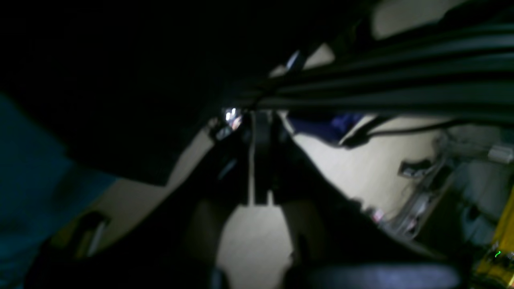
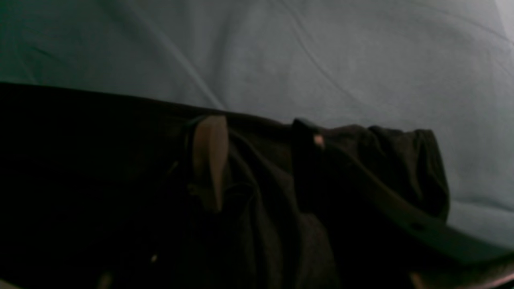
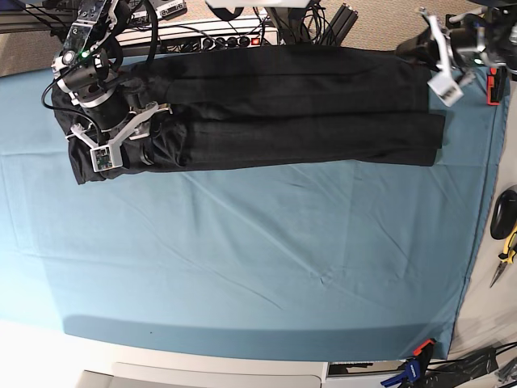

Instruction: Fold the T-shirt properly

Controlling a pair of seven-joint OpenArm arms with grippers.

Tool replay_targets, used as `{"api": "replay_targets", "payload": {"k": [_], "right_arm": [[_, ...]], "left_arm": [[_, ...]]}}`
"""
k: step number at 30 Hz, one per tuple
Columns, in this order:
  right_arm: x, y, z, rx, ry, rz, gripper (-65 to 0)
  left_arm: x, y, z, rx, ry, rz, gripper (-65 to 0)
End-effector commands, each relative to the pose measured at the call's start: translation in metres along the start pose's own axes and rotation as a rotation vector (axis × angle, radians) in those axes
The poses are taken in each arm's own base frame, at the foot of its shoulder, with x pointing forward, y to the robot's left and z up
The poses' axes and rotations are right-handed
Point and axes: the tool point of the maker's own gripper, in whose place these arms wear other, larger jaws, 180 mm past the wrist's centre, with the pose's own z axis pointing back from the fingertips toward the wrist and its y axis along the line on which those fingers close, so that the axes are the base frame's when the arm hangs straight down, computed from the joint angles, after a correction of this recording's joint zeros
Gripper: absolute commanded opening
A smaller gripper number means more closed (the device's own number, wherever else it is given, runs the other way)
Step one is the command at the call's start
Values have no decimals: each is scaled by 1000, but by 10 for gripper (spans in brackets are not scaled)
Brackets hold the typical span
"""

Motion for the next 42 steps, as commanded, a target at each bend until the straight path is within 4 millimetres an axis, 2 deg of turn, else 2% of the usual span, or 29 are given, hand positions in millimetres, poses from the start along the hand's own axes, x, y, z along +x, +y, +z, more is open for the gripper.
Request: {"api": "replay_targets", "payload": {"k": [1, 5, 11, 18, 25, 29, 32, 35, 42], "right_arm": [[13, -2, 3, -6, -52, 10, -384], [13, -2, 3, -6, -52, 10, -384], [13, -2, 3, -6, -52, 10, -384], [13, -2, 3, -6, -52, 10, -384], [13, -2, 3, -6, -53, 10, -384], [13, -2, 3, -6, -53, 10, -384], [13, -2, 3, -6, -52, 10, -384], [13, -2, 3, -6, -52, 10, -384], [13, -2, 3, -6, -52, 10, -384]], "left_arm": [[5, 0, 1, 6, -12, -24, -650], [-1, 9, -5, 67, 17, -72, -650], [-6, 33, -5, 201, 49, -129, -650], [-8, 26, -10, 169, 53, -132, -650], [-14, 14, -25, 122, 93, -180, -650], [-14, 21, -33, 159, 117, -245, -650], [-12, 36, -36, 228, 143, -274, -650], [-5, 47, -34, 282, 135, -274, -650], [5, 55, -27, 311, 152, -308, -650]]}}
